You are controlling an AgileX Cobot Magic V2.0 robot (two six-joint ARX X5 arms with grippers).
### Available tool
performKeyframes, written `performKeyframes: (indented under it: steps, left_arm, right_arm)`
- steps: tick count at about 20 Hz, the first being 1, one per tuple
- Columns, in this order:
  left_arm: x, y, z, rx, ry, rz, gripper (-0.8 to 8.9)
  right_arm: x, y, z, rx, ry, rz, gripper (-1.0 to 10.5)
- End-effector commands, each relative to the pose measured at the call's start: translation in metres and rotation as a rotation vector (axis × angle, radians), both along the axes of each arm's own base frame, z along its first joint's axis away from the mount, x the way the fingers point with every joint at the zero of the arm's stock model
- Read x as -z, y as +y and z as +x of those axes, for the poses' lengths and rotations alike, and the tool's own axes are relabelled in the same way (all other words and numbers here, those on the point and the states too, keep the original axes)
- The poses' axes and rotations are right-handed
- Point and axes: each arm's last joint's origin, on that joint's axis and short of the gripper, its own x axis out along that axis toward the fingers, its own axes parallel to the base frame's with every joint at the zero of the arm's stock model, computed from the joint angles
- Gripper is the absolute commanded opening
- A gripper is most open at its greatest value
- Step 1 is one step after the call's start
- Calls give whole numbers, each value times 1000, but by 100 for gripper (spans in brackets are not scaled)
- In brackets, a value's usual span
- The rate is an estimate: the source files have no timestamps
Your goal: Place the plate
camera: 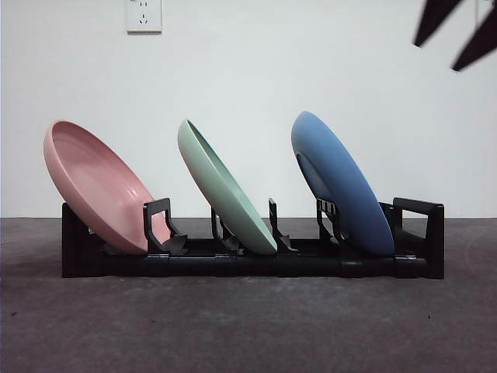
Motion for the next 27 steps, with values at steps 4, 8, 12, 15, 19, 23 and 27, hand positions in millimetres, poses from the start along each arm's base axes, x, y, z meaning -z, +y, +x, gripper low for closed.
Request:
performKeyframes:
  steps: [4,8,12,15,19,23,27]
  left_arm:
    - [-9,0,2,9,-51,-2,206]
    - [-9,0,2,9,-53,-2,206]
    - [-9,0,3,9,-56,-2,206]
    - [-10,-1,3,9,-63,-2,206]
    - [-10,-1,4,9,-71,-2,206]
    - [-10,-1,4,9,-71,-2,206]
    - [-10,-1,4,9,-71,-2,206]
  right_arm:
    - [-25,37,41,-24,-12,-27,268]
    - [-25,66,70,-75,0,-38,268]
    - [-11,90,93,-105,23,-74,268]
    - [6,99,106,-114,44,-90,268]
    - [23,106,118,-127,74,-113,267]
    - [29,108,122,-133,80,-119,157]
    - [29,108,122,-134,81,-117,13]
